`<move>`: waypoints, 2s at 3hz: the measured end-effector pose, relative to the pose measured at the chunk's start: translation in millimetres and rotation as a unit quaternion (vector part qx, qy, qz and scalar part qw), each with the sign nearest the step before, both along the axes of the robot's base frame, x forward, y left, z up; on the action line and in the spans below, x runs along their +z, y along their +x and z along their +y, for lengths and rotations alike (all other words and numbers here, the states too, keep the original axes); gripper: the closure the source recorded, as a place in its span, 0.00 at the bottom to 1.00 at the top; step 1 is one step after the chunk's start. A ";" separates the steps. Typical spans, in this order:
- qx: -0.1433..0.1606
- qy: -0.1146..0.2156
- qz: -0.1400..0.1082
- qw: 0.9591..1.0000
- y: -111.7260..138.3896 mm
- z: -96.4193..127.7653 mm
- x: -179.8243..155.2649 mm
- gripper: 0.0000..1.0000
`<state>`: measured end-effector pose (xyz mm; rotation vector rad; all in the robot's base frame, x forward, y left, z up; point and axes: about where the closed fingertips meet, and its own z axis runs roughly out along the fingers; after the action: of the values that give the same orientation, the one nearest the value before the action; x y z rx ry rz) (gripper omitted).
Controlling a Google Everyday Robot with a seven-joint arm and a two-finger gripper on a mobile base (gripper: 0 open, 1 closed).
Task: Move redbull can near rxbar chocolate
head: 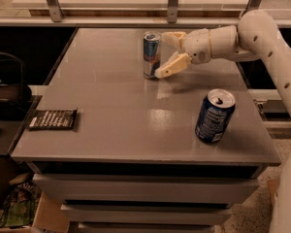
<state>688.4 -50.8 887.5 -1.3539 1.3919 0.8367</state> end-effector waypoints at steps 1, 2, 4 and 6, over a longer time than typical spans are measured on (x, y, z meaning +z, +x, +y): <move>0.016 -0.001 0.002 1.000 0.0 12.3 0.9 0.38; 0.024 -0.004 0.001 1.000 -1.0 18.5 2.3 0.61; 0.019 -0.020 -0.006 1.000 -2.3 10.1 12.9 1.00; 0.029 -0.038 -0.027 0.998 -3.4 6.1 38.8 1.00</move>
Offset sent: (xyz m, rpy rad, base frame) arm -0.0017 0.0185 0.0061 -0.0181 -0.0007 0.0576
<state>685.0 -44.7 926.3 -1.4721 1.3603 0.7866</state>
